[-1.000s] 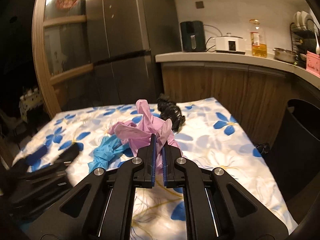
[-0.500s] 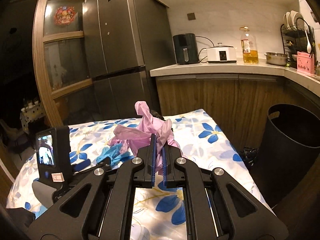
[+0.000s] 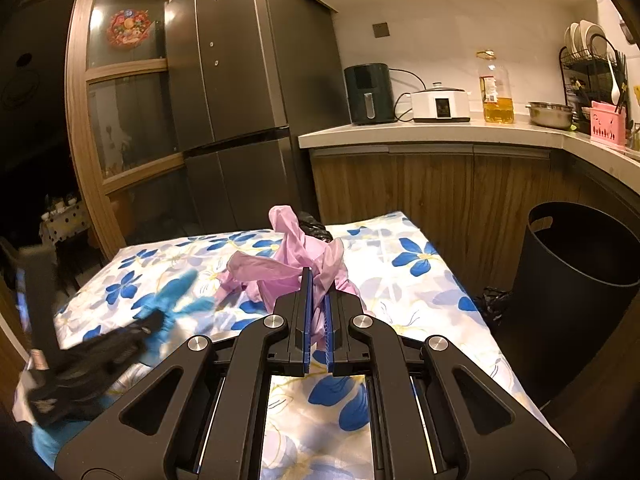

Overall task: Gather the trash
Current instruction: 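Grasp the blue glove with the left tool beside the right tool, then lift the pink and blue gloves and carry both tools over the black bin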

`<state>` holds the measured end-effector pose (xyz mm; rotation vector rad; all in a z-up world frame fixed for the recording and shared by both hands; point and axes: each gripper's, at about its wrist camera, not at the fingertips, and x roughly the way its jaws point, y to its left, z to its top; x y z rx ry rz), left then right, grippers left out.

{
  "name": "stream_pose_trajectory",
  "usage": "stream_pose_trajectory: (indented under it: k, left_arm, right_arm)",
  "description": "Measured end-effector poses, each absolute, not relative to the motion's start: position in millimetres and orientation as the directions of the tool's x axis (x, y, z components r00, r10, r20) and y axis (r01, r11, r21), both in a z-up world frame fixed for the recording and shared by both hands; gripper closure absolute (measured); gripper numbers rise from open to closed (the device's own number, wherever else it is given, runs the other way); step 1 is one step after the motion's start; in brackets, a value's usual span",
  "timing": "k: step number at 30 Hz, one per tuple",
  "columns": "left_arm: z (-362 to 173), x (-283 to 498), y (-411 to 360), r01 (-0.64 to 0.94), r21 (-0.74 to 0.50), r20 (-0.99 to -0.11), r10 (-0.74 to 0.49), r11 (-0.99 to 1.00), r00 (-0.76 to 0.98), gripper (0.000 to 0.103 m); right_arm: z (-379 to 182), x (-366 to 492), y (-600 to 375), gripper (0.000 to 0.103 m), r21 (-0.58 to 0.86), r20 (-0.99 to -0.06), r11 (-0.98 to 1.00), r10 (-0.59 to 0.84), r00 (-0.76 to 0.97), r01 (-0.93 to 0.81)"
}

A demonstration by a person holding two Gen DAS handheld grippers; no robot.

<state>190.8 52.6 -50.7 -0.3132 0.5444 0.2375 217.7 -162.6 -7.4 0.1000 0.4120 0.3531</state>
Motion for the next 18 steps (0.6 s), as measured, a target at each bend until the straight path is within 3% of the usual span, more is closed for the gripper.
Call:
stream_pose_trajectory:
  k: [18]
  left_arm:
    - [-8.0, 176.8, 13.2, -0.224, -0.186, -0.469, 0.114, 0.957, 0.876, 0.092]
  right_arm:
    - [5.4, 201.5, -182.4, 0.098, 0.149, -0.362, 0.947, 0.321, 0.875, -0.286]
